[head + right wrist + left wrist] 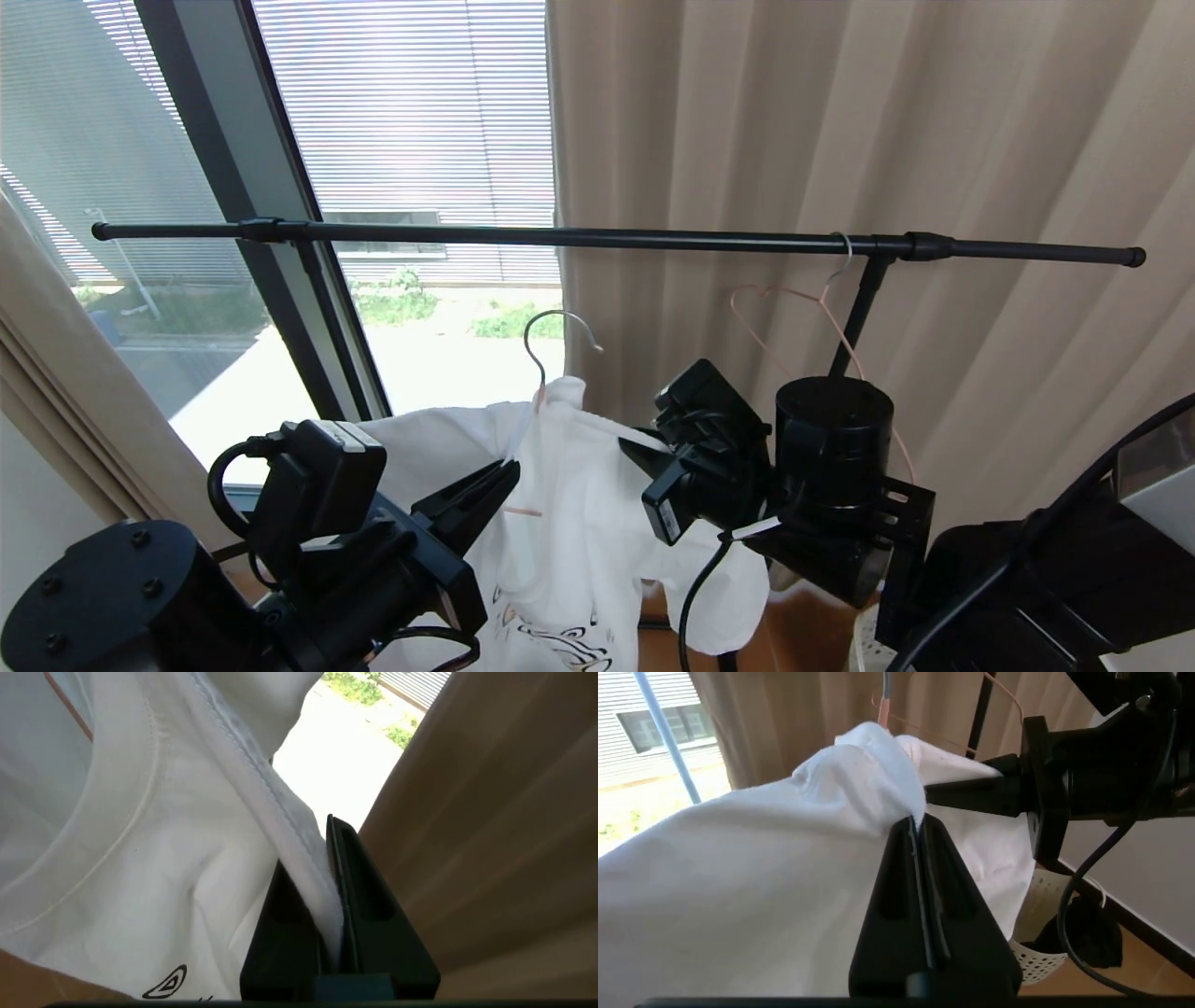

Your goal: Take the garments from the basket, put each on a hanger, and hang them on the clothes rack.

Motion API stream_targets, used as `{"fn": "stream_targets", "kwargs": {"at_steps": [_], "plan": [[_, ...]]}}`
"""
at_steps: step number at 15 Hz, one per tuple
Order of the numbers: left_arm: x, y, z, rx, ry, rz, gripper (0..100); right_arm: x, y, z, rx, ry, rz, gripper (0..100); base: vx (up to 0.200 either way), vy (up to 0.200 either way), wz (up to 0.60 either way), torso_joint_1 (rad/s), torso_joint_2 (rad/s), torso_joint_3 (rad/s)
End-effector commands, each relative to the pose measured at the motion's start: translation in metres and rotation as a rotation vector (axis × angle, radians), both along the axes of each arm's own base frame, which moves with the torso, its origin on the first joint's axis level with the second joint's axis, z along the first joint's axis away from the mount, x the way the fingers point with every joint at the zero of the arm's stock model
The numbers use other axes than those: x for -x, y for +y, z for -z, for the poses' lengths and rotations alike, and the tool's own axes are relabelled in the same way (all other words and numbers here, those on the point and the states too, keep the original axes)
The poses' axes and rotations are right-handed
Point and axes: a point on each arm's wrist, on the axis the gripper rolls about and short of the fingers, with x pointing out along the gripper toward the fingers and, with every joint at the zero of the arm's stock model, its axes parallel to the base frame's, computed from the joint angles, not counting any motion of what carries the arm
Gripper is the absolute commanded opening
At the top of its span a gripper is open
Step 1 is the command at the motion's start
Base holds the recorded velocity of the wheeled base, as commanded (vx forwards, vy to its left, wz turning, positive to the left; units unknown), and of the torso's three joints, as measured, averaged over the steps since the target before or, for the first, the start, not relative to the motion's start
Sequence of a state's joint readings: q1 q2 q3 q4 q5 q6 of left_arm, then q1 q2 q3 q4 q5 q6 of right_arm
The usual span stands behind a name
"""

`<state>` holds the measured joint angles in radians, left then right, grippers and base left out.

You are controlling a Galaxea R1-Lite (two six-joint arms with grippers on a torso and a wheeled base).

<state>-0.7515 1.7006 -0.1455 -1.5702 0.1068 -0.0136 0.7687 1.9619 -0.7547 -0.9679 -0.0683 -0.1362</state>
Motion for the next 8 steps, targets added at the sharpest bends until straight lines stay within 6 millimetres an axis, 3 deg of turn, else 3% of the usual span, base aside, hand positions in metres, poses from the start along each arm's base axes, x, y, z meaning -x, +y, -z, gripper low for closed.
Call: {"fn": "stream_targets", "kwargs": {"at_steps": [1,8], "plan": [[0.0,0.0,0.002,-0.006,0.007,0.0,0,-0.002,-0.005,-0.011,-0.028,-0.02,0.005,0,0.0,0.0,0.0,0.0,0.0,0.0],[0.002,0.001,0.007,-0.031,0.024,0.006,0,-0.006,-0.01,-0.024,-0.093,-0.026,0.031,0,0.0,0.0,0.0,0.0,0.0,0.0]]}}
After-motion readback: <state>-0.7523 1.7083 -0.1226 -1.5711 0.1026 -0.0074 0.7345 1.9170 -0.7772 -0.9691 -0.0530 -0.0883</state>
